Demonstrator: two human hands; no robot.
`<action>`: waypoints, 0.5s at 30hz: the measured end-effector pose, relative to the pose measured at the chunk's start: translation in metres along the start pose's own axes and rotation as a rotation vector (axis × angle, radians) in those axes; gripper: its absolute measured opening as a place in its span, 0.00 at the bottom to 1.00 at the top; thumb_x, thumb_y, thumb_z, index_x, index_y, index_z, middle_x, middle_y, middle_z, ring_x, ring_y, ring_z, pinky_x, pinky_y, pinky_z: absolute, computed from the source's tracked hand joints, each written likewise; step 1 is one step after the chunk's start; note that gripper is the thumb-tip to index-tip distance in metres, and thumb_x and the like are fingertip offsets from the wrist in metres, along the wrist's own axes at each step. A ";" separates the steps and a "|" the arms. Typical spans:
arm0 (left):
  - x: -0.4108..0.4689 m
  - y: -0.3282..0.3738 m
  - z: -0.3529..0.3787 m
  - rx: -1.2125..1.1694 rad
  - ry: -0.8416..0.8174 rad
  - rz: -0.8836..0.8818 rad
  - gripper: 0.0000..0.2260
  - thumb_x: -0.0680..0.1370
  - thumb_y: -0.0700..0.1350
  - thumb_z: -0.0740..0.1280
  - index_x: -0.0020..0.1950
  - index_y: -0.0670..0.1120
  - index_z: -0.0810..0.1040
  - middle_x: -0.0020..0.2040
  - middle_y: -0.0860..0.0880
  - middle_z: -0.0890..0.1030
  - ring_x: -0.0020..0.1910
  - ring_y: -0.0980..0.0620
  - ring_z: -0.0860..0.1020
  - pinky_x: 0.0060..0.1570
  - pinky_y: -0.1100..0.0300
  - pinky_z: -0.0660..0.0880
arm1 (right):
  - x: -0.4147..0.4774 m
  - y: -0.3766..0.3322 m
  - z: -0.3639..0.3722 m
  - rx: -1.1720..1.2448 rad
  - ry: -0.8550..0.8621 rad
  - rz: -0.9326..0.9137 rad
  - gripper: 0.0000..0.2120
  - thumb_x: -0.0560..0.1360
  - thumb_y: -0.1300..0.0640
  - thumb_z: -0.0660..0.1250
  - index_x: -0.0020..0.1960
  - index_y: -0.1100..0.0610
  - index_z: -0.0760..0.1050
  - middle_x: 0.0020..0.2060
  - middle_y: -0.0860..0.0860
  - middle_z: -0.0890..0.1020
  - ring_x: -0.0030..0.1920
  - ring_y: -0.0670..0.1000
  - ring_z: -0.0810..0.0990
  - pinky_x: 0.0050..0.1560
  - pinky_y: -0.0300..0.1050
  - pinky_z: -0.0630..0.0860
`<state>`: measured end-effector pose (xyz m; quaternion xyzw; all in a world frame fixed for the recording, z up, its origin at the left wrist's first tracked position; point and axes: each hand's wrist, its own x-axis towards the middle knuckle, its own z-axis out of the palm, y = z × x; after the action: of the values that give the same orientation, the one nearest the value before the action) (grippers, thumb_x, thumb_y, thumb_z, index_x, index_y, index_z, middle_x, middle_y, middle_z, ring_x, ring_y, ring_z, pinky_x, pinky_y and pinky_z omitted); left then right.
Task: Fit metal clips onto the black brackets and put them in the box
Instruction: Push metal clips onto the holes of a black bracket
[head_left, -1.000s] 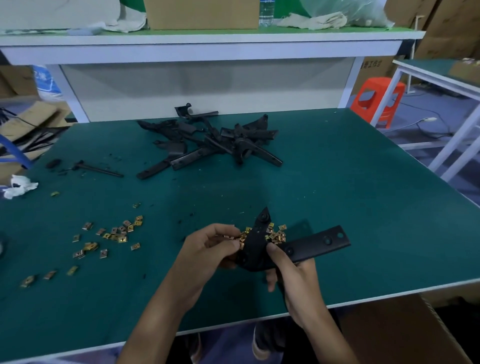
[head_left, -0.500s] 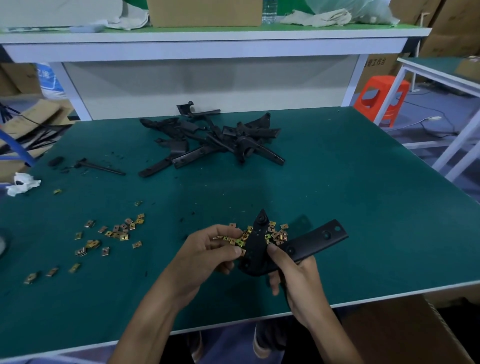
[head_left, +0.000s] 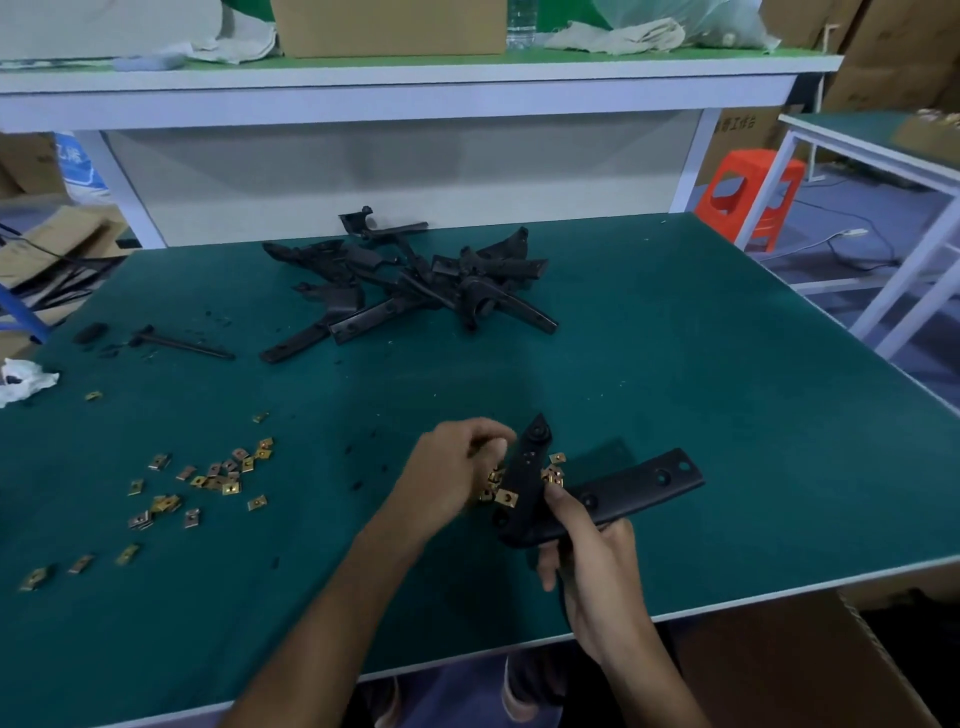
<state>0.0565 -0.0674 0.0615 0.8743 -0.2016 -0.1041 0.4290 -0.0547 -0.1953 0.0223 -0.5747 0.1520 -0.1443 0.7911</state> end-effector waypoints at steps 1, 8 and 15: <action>0.010 0.001 0.010 0.169 0.006 0.062 0.08 0.82 0.44 0.63 0.54 0.49 0.83 0.49 0.50 0.84 0.51 0.49 0.81 0.42 0.63 0.71 | 0.000 -0.002 0.000 0.037 0.008 0.020 0.20 0.79 0.57 0.69 0.28 0.54 0.72 0.23 0.55 0.67 0.20 0.52 0.65 0.22 0.45 0.61; 0.042 -0.012 0.040 0.664 -0.159 0.157 0.10 0.75 0.52 0.64 0.45 0.51 0.63 0.48 0.50 0.71 0.52 0.46 0.72 0.50 0.51 0.73 | 0.003 -0.005 -0.003 0.091 0.006 0.050 0.17 0.72 0.49 0.72 0.28 0.55 0.75 0.22 0.54 0.71 0.20 0.52 0.66 0.21 0.44 0.62; 0.002 -0.023 0.017 -0.013 0.083 -0.033 0.06 0.77 0.45 0.69 0.47 0.57 0.76 0.42 0.56 0.82 0.40 0.60 0.79 0.38 0.69 0.71 | 0.002 -0.007 -0.001 0.128 -0.045 0.028 0.15 0.76 0.54 0.72 0.30 0.53 0.80 0.25 0.50 0.74 0.20 0.48 0.67 0.19 0.38 0.63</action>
<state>0.0579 -0.0680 0.0331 0.8784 -0.1685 -0.0759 0.4407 -0.0536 -0.1985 0.0282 -0.5237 0.1325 -0.1297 0.8315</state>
